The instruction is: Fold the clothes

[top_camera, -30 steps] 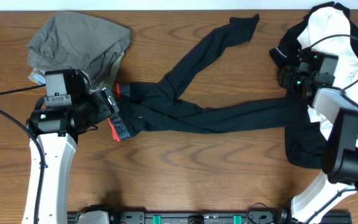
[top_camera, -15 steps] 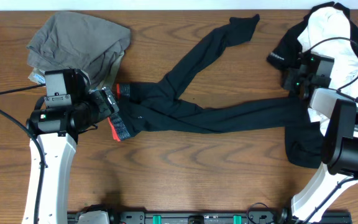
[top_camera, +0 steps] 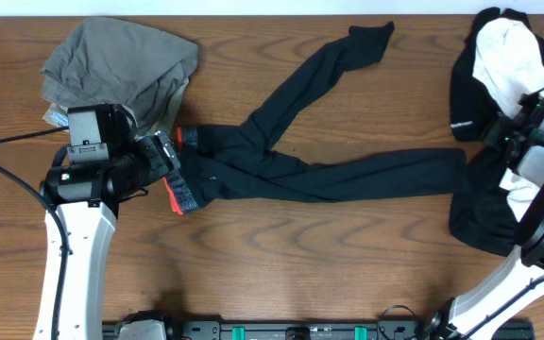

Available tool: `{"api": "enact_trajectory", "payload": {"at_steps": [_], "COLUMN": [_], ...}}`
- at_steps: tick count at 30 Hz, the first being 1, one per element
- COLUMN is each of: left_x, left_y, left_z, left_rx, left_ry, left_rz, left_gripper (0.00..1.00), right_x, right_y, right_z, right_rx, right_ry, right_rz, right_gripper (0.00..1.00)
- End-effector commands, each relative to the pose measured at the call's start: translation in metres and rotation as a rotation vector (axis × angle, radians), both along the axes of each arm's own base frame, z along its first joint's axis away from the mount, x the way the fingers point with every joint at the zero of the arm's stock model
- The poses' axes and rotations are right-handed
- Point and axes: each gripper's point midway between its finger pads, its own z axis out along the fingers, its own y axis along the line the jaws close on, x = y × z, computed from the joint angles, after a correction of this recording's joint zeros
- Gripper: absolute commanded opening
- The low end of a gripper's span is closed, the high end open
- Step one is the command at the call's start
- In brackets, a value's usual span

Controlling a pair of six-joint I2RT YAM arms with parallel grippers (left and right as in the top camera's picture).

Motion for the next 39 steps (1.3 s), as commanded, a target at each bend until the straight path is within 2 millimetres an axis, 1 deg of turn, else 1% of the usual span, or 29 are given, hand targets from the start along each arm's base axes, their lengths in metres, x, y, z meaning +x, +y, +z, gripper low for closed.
{"api": "enact_trajectory", "payload": {"at_steps": [1, 4, 8, 11, 12, 14, 16, 18, 23, 25, 26, 27, 28, 31, 35, 37, 39], "left_x": [-0.002, -0.002, 0.0, 0.0, 0.0, 0.0, 0.001, 0.001, 0.001, 0.002, 0.002, 0.002, 0.002, 0.002, 0.004, 0.005, 0.006], "left_y": [0.002, 0.002, 0.002, 0.002, 0.002, 0.002, 0.002, 0.002, 0.002, 0.002, 0.002, 0.002, 0.002, 0.002, 0.002, 0.002, 0.002], "left_z": [-0.006, -0.006, -0.005, -0.005, -0.005, -0.005, -0.005, -0.005, -0.005, -0.004, -0.004, -0.004, -0.004, -0.004, -0.003, -0.002, -0.002], "left_rx": [0.011, 0.011, 0.011, 0.011, 0.011, 0.011, 0.012, 0.012, 0.012, 0.012, 0.012, 0.012, 0.012, 0.013, 0.014, 0.014, 0.015], "left_ry": [0.015, 0.015, 0.008, 0.006, 0.006, 0.005, 0.003, 0.0, 0.001, 0.0, 0.0, 0.0, 0.0, -0.004, -0.014, -0.019, -0.022], "left_rz": [-0.006, -0.006, -0.006, -0.005, -0.005, -0.005, -0.005, -0.005, -0.006, -0.005, -0.006, -0.006, -0.006, -0.006, -0.005, -0.006, -0.006], "left_gripper": [0.86, 0.86, 0.86, 0.86, 0.86, 0.86, 0.86, 0.86, 0.86, 0.86, 0.86, 0.86, 0.86, 0.86, 0.86, 0.86, 0.86], "right_x": [0.002, 0.01, 0.026, 0.037, 0.04, 0.048, 0.055, 0.061, 0.071, 0.074, 0.074, 0.075, 0.076, 0.074, 0.066, 0.063, 0.061], "right_y": [-0.024, -0.04, -0.037, -0.032, -0.028, -0.013, 0.005, 0.027, 0.077, 0.092, 0.097, 0.101, 0.104, 0.106, 0.1, 0.094, 0.088], "right_z": [0.003, 0.022, 0.047, 0.061, 0.065, 0.072, 0.077, 0.078, 0.067, 0.059, 0.055, 0.048, 0.043, 0.02, -0.004, -0.011, -0.012], "right_rx": [-0.02, -0.022, -0.002, -0.001, 0.005, 0.03, 0.066, 0.096, 0.117, 0.111, 0.107, 0.098, 0.094, 0.09, 0.112, 0.115, 0.116], "right_ry": [-0.003, -0.027, -0.038, -0.041, -0.043, -0.053, -0.06, -0.064, -0.02, 0.006, 0.015, 0.033, 0.044, 0.094, 0.141, 0.158, 0.159], "right_rz": [-0.037, -0.047, 0.033, 0.052, 0.069, 0.13, 0.181, 0.236, 0.324, 0.345, 0.35, 0.35, 0.347, 0.339, 0.322, 0.306, 0.294], "right_gripper": [0.59, 0.6, 0.61, 0.63, 0.63, 0.64, 0.65, 0.65, 0.66, 0.65, 0.65, 0.65, 0.65, 0.64, 0.63, 0.61, 0.61]}}
